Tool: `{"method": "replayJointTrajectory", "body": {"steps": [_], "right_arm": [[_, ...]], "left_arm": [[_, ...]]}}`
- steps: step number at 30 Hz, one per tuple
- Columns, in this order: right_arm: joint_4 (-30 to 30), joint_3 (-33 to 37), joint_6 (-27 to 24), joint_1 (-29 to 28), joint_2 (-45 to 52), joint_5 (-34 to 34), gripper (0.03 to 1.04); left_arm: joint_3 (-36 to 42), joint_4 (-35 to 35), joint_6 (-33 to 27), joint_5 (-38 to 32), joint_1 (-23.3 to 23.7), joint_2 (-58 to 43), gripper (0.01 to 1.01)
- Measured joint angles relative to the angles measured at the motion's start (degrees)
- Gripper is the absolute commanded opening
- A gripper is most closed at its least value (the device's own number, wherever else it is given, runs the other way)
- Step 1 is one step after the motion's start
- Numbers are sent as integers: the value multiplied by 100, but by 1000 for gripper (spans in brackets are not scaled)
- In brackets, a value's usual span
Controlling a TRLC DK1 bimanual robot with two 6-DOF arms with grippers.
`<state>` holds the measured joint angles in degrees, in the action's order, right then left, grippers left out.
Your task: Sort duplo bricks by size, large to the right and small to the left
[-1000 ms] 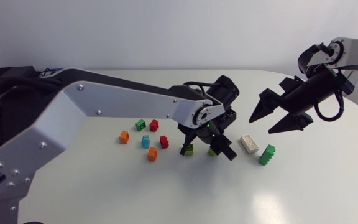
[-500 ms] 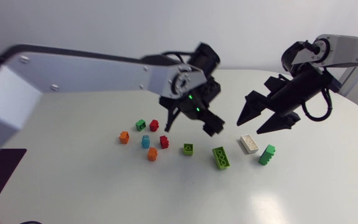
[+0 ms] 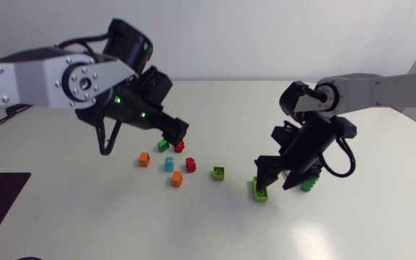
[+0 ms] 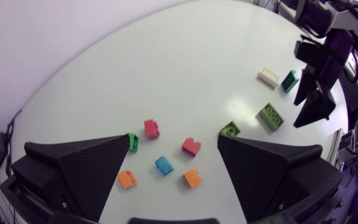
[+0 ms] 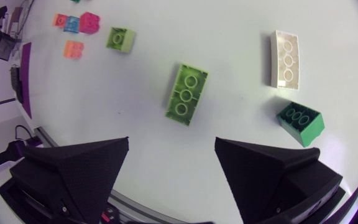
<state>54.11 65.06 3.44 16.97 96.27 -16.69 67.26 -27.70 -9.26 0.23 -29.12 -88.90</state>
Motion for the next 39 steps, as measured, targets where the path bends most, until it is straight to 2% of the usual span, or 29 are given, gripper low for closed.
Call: {"method": "replayJointTrajectory", "body": {"steps": [3, 8, 14, 17, 21, 25, 29, 37, 38, 39], "right_arm": [[-297, -269, 44, 111, 48, 444, 993], [-619, -267, 197, 297, 435, 833, 993], [-678, -85, 376, 549, 986, 890, 984], [-680, -42, 455, 560, 1029, 931, 893], [-713, -26, 476, 481, 1029, 1056, 754], [-896, -35, 472, 229, 1029, 1119, 438], [-1104, -142, 470, -33, 1029, 1204, 261], [-1104, -315, 420, -699, 719, 1224, 251], [-1102, -315, 409, -782, 662, 1224, 275], [-1099, -315, 378, -855, 603, 1224, 420]], "left_arm": [[-601, 260, 2, 0, 168, -13, 985], [-728, 575, 11, 2, 210, -304, 985], [-704, 678, 96, 4, -164, -728, 982], [-675, 713, 138, 7, -363, -911, 982], [-673, 713, 138, 4, -376, -975, 982], [-673, 715, 138, 4, -345, -975, 982], [-660, 721, 138, 4, -358, -1012, 982], [-254, 721, 131, 28, -671, -1580, 972], [-166, 721, 131, 50, -739, -1659, 972], [-48, 717, 131, 55, -820, -1755, 972]]}}
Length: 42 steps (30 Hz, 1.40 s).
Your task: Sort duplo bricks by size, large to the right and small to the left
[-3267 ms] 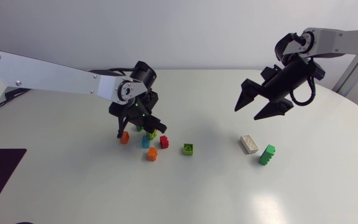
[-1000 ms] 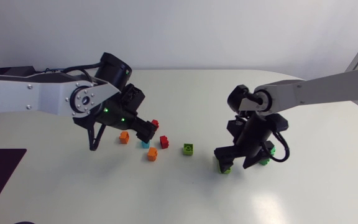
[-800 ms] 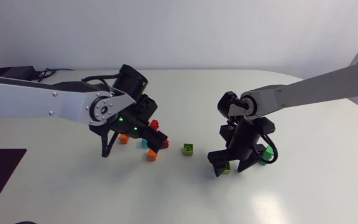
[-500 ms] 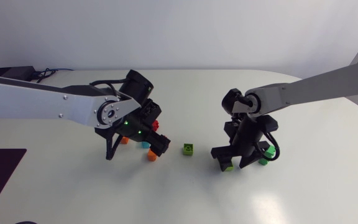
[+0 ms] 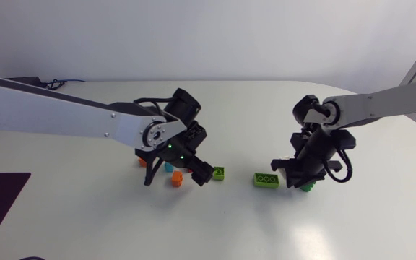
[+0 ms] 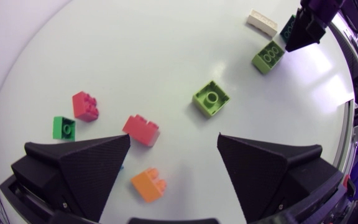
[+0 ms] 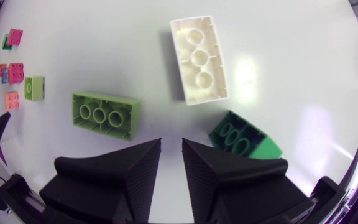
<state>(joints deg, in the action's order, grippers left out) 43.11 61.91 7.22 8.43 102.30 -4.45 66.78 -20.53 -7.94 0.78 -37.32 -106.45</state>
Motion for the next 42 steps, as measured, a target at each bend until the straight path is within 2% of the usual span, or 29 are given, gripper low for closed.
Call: {"method": "replayJointTrajectory", "body": {"steps": [1, 2, 3, 5, 13, 24, 31, 33, 37, 42], "right_arm": [[9, 0, -44, -59, -74, -4, 641], [46, 0, -48, -90, -144, -4, 913], [127, 0, -66, -94, -216, -4, 1003], [317, 0, -63, -87, -356, -15, 1000], [387, 0, -63, -81, -748, -155, 1000], [584, 2, -57, 39, -1032, -308, 1000], [649, 22, -55, 57, -1185, -409, 1000], [704, 24, -55, 59, -1196, -446, 1000], [761, 24, -37, 57, -1261, -459, 1000], [776, 24, -37, 57, -1303, -463, 1000]], "left_arm": [[114, 4, 0, 15, -66, -87, 972], [229, 4, 0, 17, -127, -175, 972], [365, 7, 0, 17, -197, -267, 972], [608, 9, -11, 17, -315, -442, 972], [1248, 11, -149, 39, -511, -1189, 956], [1368, -175, -136, 39, -446, -1325, 952], [1808, -675, 13, 136, -391, -1436, 797], [2006, -876, 33, 289, -387, -1543, 707], [2415, -1353, 105, 378, -380, -1786, 462], [2769, -1834, 162, 382, -332, -2000, 446]]}}
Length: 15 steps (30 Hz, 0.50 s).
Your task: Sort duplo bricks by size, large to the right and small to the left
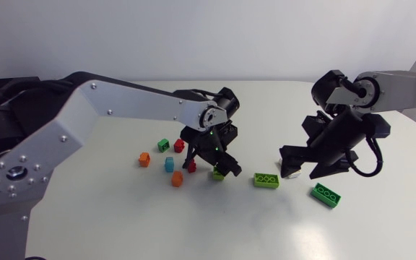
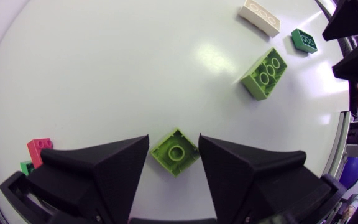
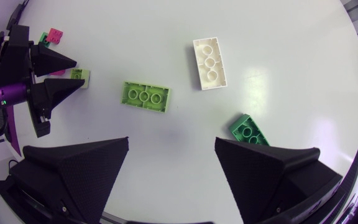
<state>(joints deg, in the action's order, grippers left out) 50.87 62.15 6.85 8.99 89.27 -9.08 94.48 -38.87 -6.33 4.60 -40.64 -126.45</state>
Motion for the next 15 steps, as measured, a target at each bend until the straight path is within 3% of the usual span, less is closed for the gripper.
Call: {"method": "replayJointTrajectory", "body": {"steps": [15], "right_arm": [[24, 0, -2, -77, -133, -122, 1000]], "left_arm": [[142, -295, 37, 39, 116, -153, 387]]}}
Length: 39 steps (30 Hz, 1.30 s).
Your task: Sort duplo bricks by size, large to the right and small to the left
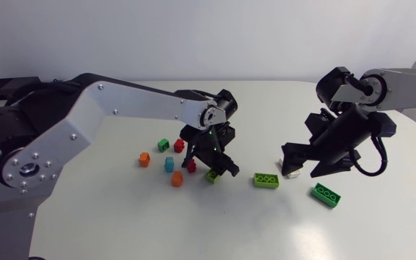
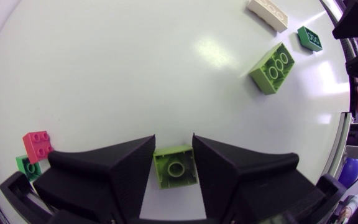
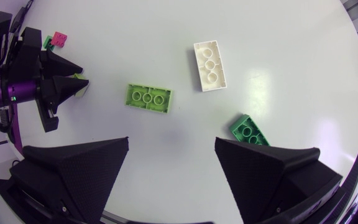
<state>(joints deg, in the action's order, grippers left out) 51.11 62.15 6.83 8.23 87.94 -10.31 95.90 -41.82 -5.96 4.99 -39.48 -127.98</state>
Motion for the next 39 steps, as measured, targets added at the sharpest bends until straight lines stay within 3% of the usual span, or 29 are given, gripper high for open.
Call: {"method": "replayJointTrajectory", "body": {"steps": [14, 23, 24, 25, 26, 27, 28, 33, 39], "right_arm": [[107, 0, 2, 48, -98, -24, 1000], [129, 0, 90, 254, -197, -26, 1000], [127, 0, 105, 278, -205, -26, 1000], [127, 0, 118, 304, -208, -28, 1000], [129, 0, 133, 317, -210, -28, 1000], [127, 0, 142, 343, -210, -26, 1000], [129, 0, 157, 356, -210, -31, 1000], [136, 0, 240, 417, -273, -33, 1000], [153, 0, 240, 420, -348, -37, 1000]], "left_arm": [[-2096, 485, -345, 26, 667, 1316, 389], [-3298, 737, -841, 22, 1910, 2157, 400], [-3394, 737, -894, 20, 2022, 2236, 430], [-3471, 730, -949, 17, 2109, 2310, 530], [-3523, 723, -970, 17, 2168, 2387, 730], [-3541, 717, -992, 17, 2181, 2450, 923], [-3543, 717, -994, 17, 2168, 2520, 985], [-3351, 717, -953, 22, 1652, 2861, 987], [-2389, 719, -920, 17, 719, 2450, 985]]}}
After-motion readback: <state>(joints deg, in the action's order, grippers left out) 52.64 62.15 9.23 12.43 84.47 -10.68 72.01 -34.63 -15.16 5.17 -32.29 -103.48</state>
